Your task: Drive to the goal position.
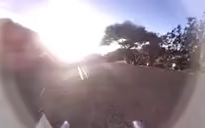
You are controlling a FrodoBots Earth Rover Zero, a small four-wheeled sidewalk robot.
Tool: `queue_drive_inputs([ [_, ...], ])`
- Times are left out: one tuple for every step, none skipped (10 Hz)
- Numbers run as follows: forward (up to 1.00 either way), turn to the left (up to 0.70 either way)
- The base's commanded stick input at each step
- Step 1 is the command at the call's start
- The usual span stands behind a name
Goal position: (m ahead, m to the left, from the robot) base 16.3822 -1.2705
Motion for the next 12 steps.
queue_drive_inputs([
  [0.50, 0.00],
  [0.50, 0.00],
  [0.50, 0.00],
  [0.50, 0.00],
  [0.50, 0.00],
  [0.50, 0.00],
  [0.50, 0.00],
  [0.50, 0.00],
  [0.50, 0.00],
  [0.50, 0.00],
  [0.50, 0.00],
  [0.50, 0.00],
])
